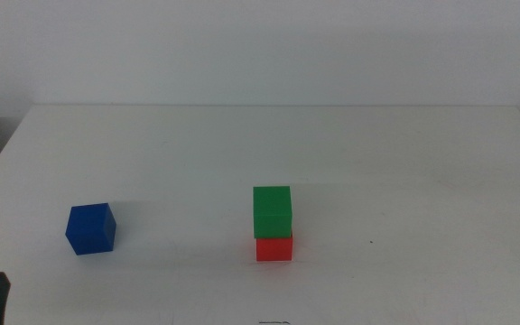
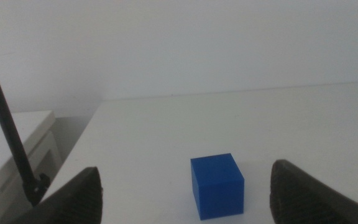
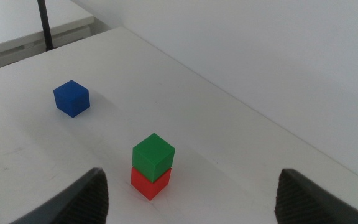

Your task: Stack red cubes first, then green, then blue cubes in a specific spot.

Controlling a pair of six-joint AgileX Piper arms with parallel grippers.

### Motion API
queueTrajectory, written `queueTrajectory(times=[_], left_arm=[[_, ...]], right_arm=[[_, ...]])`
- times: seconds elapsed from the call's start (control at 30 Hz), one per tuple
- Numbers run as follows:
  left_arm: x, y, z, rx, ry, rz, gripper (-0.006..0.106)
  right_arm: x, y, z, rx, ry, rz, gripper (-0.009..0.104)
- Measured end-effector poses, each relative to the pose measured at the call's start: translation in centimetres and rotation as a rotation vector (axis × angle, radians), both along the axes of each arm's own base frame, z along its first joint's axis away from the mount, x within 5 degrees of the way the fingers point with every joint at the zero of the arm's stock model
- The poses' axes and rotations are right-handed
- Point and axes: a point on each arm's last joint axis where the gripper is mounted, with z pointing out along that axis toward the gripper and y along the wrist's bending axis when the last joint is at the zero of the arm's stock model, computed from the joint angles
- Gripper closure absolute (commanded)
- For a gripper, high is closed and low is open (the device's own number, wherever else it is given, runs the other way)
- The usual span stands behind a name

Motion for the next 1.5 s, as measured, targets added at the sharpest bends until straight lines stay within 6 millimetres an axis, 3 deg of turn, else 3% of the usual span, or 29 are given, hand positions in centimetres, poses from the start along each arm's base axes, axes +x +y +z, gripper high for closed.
queueTrajectory(times=[0.07, 0.17, 0.37, 0.43, 0.53, 0.67, 1.23, 1.5], left_arm=[[0.1, 0.0, 0.2, -0.008, 0.017, 0.0, 0.01], [1.0, 0.0, 2.6, -0.014, 0.136, 0.001, 0.01], [4.4, -0.1, 11.4, -0.023, 0.458, 0.003, 0.01], [5.8, -0.2, 13.4, -0.042, 0.583, -0.005, 0.01], [7.9, -0.7, 15.3, -0.091, 0.737, -0.033, 0.01], [10.6, -1.1, 16.0, -0.129, 0.922, -0.063, 0.01], [23.2, -1.2, 8.6, -0.147, 1.317, -0.043, 0.01], [26.9, -1.2, 4.9, -0.152, 1.411, -0.034, 0.01]], right_arm=[[0.0, 0.0, 0.0, 0.0, 0.0, 0.0, 0.017], [0.0, 0.0, 0.0, 0.0, 0.0, 0.0, 0.017], [0.0, 0.0, 0.0, 0.0, 0.0, 0.0, 0.017], [0.0, 0.0, 0.0, 0.0, 0.0, 0.0, 0.017], [0.0, 0.0, 0.0, 0.0, 0.0, 0.0, 0.017], [0.0, 0.0, 0.0, 0.0, 0.0, 0.0, 0.017], [0.0, 0.0, 0.0, -0.005, -0.005, -0.003, 0.017], [0.0, 0.0, 0.0, -0.006, -0.006, -0.004, 0.017]])
